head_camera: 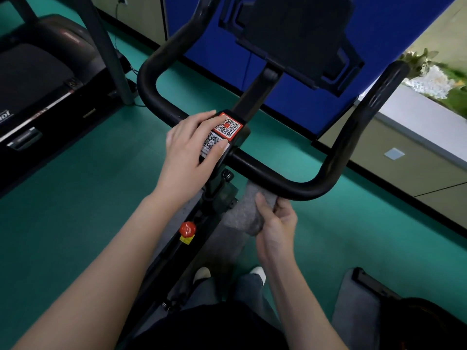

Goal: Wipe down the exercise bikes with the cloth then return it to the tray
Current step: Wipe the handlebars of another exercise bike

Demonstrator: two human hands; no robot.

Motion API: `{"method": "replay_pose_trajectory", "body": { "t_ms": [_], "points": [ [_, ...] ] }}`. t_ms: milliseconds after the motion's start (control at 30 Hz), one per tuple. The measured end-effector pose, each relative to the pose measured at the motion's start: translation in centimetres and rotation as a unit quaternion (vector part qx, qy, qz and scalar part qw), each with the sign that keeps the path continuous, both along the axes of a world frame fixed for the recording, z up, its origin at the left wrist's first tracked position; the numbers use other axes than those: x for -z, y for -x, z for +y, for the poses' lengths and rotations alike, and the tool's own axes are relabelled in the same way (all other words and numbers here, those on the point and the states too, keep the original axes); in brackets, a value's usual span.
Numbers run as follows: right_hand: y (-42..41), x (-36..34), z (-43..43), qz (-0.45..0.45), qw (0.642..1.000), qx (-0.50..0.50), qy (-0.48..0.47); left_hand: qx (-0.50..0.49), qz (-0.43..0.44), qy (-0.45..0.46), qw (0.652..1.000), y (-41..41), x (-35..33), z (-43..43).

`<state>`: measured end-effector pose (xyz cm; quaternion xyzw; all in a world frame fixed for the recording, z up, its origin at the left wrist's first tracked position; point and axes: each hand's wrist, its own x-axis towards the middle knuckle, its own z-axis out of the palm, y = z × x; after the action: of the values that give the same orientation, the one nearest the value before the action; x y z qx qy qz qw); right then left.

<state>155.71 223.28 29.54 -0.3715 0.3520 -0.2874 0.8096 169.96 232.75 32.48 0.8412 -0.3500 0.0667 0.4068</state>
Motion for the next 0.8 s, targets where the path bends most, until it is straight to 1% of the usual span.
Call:
{"method": "replay_pose_trajectory", "body": {
  "t_ms": [67,133,200,400,467,533,567,633,667,733,800],
  "points": [
    [-0.8,-0.2,0.8,0.0,1.0,-0.02,-0.013,0.001,0.005,-0.002,1.0,0.0,0.0,0.1],
    [-0.6,-0.4,0.6,0.002,0.999,-0.016,-0.03,0.006,0.007,-0.005,1.0,-0.1,-0.1,0.2],
    [0.5,-0.6,-0.3,0.014,0.999,0.005,-0.044,0.011,0.007,-0.007,1.0,-0.1,-0.2,0.3],
    [4.9,-1.3,-3.9,0.047,0.996,0.077,-0.014,0.009,-0.002,-0.021,1.0,0.1,-0.6,0.2],
    [5.5,-1.3,-4.0,0.066,0.992,0.105,0.019,-0.003,-0.038,-0.02,0.999,0.6,-0.9,0.0],
    [6.0,-1.5,-4.0,0.083,0.981,0.152,0.093,-0.003,-0.106,-0.01,0.994,1.4,-1.4,-0.4],
    [6.1,-1.7,-4.1,0.095,0.969,0.177,0.145,0.013,-0.133,0.001,0.991,1.9,-1.7,-0.8],
    [6.2,-2.4,-4.3,0.125,0.931,0.204,0.275,0.076,-0.154,0.018,0.985,3.2,-2.3,-2.1],
    [6.1,-2.6,-4.3,0.138,0.906,0.196,0.349,0.11,-0.152,0.016,0.982,3.9,-2.4,-2.7],
    [5.7,-2.8,-3.7,0.167,0.842,0.164,0.487,0.162,-0.128,-0.007,0.978,4.9,-2.5,-3.8],
    [5.1,-2.6,-3.2,0.197,0.783,0.144,0.572,0.19,-0.094,-0.032,0.977,5.3,-2.1,-4.4]
  ]
}}
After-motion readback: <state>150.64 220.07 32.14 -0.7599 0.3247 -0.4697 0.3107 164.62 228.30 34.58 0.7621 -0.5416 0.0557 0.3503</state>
